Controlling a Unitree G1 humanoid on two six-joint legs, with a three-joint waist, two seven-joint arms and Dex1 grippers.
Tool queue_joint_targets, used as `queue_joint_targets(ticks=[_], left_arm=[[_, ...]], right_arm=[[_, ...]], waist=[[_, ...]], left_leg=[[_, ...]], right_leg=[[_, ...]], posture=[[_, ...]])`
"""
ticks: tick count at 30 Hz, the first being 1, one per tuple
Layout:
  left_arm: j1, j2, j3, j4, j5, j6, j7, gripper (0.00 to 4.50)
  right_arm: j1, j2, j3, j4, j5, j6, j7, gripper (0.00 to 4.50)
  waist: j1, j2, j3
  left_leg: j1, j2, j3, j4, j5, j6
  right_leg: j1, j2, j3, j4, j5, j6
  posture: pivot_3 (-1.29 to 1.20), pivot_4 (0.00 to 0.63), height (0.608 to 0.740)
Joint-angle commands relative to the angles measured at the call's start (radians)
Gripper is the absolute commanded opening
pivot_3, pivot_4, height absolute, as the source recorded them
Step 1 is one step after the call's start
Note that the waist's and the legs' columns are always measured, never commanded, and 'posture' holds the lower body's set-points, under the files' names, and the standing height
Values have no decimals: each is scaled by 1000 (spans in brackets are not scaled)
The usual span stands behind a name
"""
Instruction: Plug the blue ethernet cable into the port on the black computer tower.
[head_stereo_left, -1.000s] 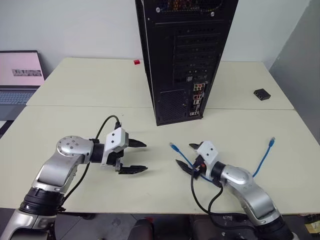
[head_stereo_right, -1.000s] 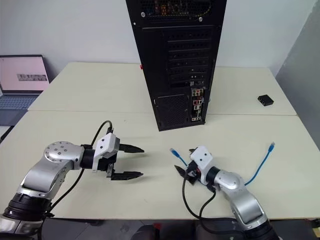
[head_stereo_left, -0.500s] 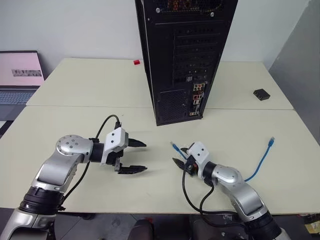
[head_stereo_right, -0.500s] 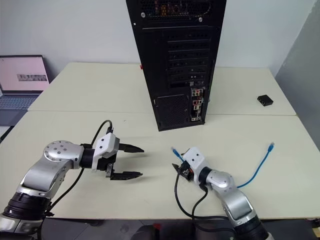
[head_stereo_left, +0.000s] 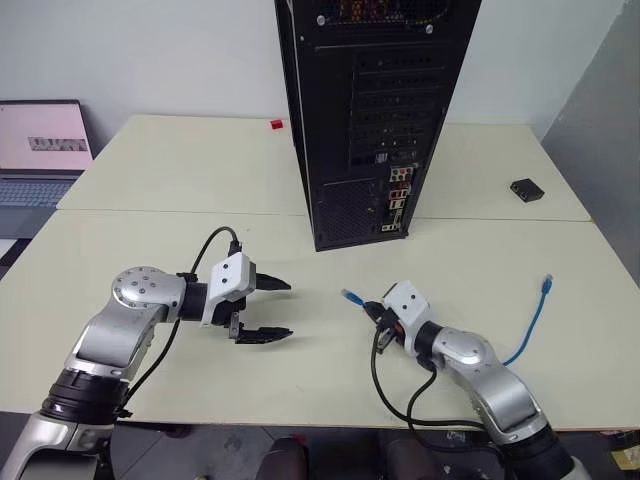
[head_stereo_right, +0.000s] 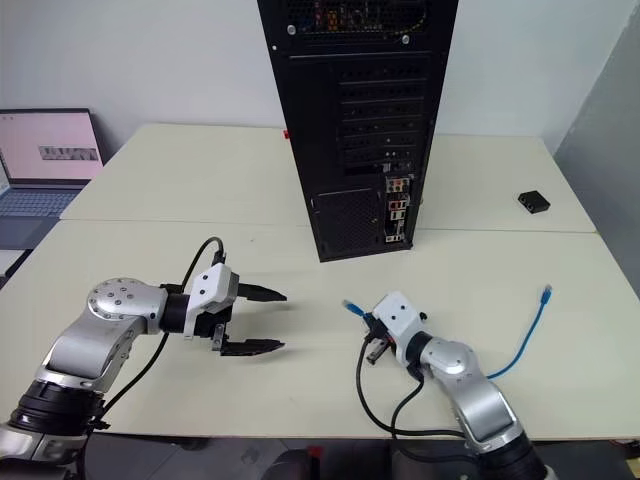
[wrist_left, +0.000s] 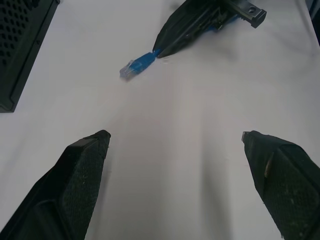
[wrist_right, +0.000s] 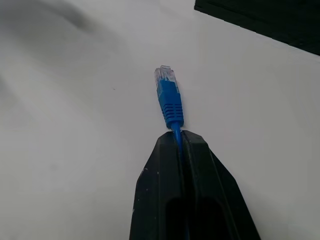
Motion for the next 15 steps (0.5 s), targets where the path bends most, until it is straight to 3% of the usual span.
queue_joint_targets(ticks=[1, 15], left_arm=[[-50, -20, -12, 29, 12, -44, -2, 4500], [-241, -189, -149, 187, 80, -193, -61, 4500]], right_arm=[[-4, -76, -10, -91, -55, -47, 33, 5], [-18, -167, -47, -259, 0, -57, 172, 5]], waist=[[-1, 0, 0], [-2, 0, 0]], left_leg=[[0, 0, 0, 0, 0, 0], [-1, 0, -1, 1, 0, 0]], right_leg=[[0, 0, 0, 0, 0, 0], [0, 0, -1, 0, 0, 0]], posture=[[0, 150, 740], [0, 150, 740]])
